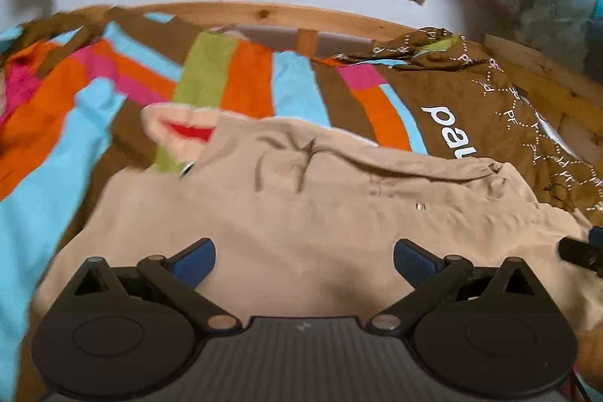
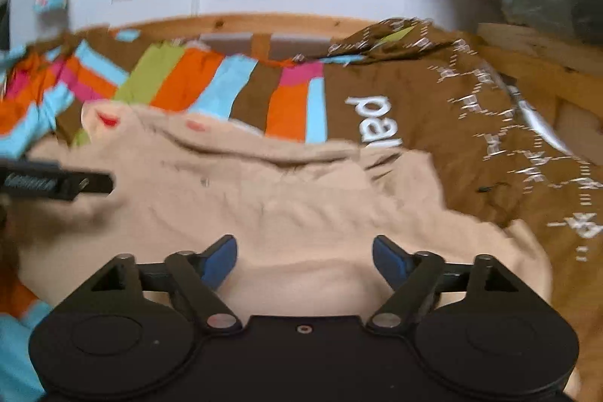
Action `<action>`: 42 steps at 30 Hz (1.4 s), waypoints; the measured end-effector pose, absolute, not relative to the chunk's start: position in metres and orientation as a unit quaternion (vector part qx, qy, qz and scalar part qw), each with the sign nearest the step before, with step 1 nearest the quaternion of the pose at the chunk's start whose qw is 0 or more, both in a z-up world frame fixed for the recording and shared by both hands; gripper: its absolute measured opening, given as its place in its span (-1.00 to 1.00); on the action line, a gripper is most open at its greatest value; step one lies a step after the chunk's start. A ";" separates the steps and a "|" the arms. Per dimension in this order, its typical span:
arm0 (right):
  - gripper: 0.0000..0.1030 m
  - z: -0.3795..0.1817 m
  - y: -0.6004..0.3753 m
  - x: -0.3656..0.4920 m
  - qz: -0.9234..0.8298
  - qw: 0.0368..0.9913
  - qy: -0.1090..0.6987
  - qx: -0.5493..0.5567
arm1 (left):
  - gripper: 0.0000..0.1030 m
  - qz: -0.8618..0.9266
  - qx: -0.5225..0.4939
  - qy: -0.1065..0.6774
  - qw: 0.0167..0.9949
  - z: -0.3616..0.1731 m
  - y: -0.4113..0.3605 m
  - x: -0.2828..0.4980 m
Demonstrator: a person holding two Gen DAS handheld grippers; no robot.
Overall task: Fold large clothes
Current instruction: 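Grasp the beige jacket edge with the left gripper while the right gripper grasps beside it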
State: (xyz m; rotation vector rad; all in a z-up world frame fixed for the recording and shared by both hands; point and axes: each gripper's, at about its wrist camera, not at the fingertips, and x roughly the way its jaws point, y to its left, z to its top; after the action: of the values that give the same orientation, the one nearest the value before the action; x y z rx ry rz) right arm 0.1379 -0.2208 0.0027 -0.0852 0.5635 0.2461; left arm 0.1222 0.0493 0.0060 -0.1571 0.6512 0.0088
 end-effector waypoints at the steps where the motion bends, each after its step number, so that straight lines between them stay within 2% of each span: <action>1: 0.67 0.012 -0.224 0.131 0.117 0.953 0.277 -0.026 | 0.99 0.003 -0.084 0.326 0.942 0.009 0.056 0.113; 5: 0.97 0.037 -0.237 0.087 0.115 0.953 0.277 0.049 | 0.99 0.007 -0.134 0.361 0.923 0.007 0.088 0.084; 11: 0.98 0.034 -0.253 0.047 0.092 0.927 0.335 0.145 | 0.99 0.007 -0.273 0.384 0.882 -0.017 0.142 0.073; 16: 0.98 0.006 -0.274 0.061 0.041 0.896 0.384 0.218 | 0.99 0.028 -0.321 0.360 0.875 -0.021 0.162 0.093; 18: 0.95 -0.007 -0.285 0.066 0.021 0.880 0.396 0.260 | 0.86 0.056 -0.338 0.361 0.868 -0.024 0.168 0.104; 19: 0.90 -0.012 -0.291 0.067 0.012 0.873 0.398 0.280 | 0.80 0.070 -0.344 0.361 0.864 -0.025 0.170 0.106; 21: 0.82 -0.019 -0.303 0.069 -0.001 0.866 0.390 0.314 | 0.46 0.095 -0.346 0.363 0.860 -0.026 0.171 0.110; 22: 0.80 -0.020 -0.308 0.069 -0.007 0.865 0.380 0.326 | 0.38 0.102 -0.342 0.364 0.860 -0.025 0.171 0.112; 23: 0.72 -0.020 -0.311 0.070 -0.014 0.867 0.370 0.333 | 0.22 0.107 -0.338 0.363 0.861 -0.025 0.172 0.112; 26: 0.39 -0.016 -0.321 0.072 -0.050 0.880 0.336 0.333 | -0.09 0.117 -0.342 0.364 0.858 -0.027 0.178 0.110; 28: 0.21 -0.019 -0.332 0.072 -0.074 0.874 0.324 0.355 | -0.48 0.126 -0.351 0.364 0.853 -0.028 0.182 0.109; 30: -0.12 -0.022 -0.344 0.072 -0.099 0.863 0.312 0.384 | -0.83 0.125 -0.346 0.360 0.857 -0.024 0.182 0.110; 31: -0.23 -0.024 -0.350 0.072 -0.108 0.860 0.309 0.392 | -0.86 0.121 -0.340 0.354 0.863 -0.019 0.180 0.109; 32: -0.54 -0.024 -0.354 0.071 -0.115 0.859 0.305 0.395 | -0.89 0.119 -0.331 0.349 0.869 -0.014 0.177 0.107; 35: -0.79 -0.016 -0.355 0.068 -0.111 0.869 0.291 0.385 | -0.92 0.109 -0.330 0.329 0.878 0.005 0.174 0.097; 39: -0.84 0.018 -0.346 0.048 -0.093 0.898 0.254 0.347 | -0.93 0.084 -0.338 0.310 0.885 0.029 0.176 0.077; 42: -0.85 0.035 -0.350 0.026 -0.095 0.907 0.238 0.335 | -0.93 0.078 -0.333 0.324 0.882 0.026 0.177 0.064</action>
State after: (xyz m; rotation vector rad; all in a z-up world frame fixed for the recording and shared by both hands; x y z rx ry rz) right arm 0.0262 -0.3500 0.0353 0.6920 0.4919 -0.1964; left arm 0.0641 0.1770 0.0258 -0.6927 0.6755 0.1629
